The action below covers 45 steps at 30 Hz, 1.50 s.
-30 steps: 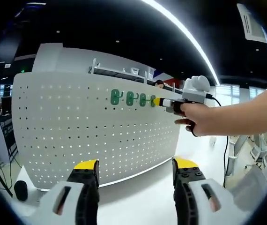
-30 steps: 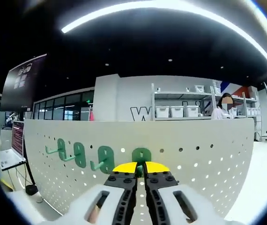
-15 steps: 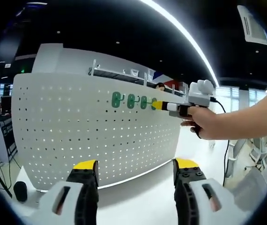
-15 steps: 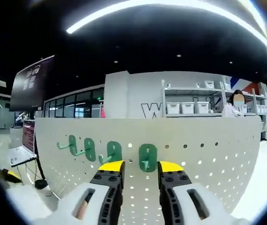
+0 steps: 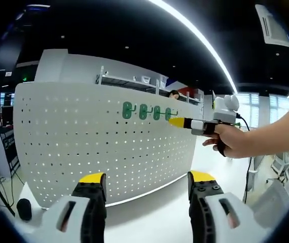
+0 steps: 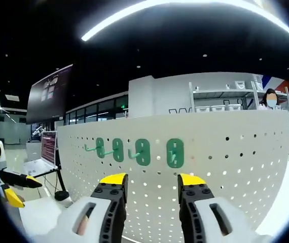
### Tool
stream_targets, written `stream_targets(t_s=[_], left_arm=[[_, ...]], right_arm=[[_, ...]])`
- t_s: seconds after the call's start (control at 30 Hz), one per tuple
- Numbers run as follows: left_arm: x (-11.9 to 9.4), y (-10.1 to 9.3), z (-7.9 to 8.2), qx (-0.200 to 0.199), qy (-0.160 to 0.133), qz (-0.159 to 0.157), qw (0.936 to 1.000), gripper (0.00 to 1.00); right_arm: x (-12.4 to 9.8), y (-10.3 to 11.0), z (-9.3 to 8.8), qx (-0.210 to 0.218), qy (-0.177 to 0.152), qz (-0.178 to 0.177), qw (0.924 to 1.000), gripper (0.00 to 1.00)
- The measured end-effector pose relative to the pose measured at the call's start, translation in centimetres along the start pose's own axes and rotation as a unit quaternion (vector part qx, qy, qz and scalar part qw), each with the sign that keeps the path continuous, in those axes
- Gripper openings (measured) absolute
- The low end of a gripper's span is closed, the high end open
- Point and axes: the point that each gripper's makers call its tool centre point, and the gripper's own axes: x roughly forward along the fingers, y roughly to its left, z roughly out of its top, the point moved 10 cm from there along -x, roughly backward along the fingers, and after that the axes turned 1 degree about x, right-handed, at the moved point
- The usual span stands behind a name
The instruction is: Insert the hook assembly into the mounting plate slot until the hook locks in place.
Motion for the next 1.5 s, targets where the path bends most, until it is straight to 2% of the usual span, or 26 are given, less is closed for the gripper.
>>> stream_targets(t_s=[0.13, 0.23, 0.33, 0.53, 0.63, 0.87, 1.5], left_arm=[[0.0, 0.0, 0.1, 0.004, -0.002, 0.0, 1.0, 0.67], [-0.1, 0.1, 0.3, -0.003, -0.008, -0.001, 1.0, 0.69], [-0.1, 0.1, 0.3, 0.0, -0.009, -0.002, 1.0, 0.69], [0.0, 0.1, 0.3, 0.002, -0.007, -0.002, 1.0, 0.69], [0.0, -0.1, 0.5, 0.01, -0.009, -0.005, 0.9999, 0.7], [-0.3, -0.1, 0.4, 0.012, -0.011, -0.004, 0.9999, 0.71], [-1.6, 0.1, -0.2, 0.01, -0.012, 0.004, 0.9999, 0.72]], right_arm=[[-1.0, -0.3, -0.1, -0.002, -0.004, 0.011, 0.9999, 0.39], [-1.8, -0.4, -0.3, -0.007, 0.004, 0.023, 0.9997, 0.46], [-2.7, -0.3, -0.3, -0.024, 0.007, 0.038, 0.999, 0.45], [-5.0, -0.3, -0.6, -0.019, 0.007, 0.053, 0.9984, 0.49], [-6.5, -0.1, -1.1, -0.024, 0.014, 0.061, 0.9978, 0.48], [-8.7, -0.1, -2.2, -0.017, 0.022, 0.06, 0.9978, 0.48], [-12.5, 0.5, -4.6, 0.0, 0.041, 0.06, 0.9973, 0.49]])
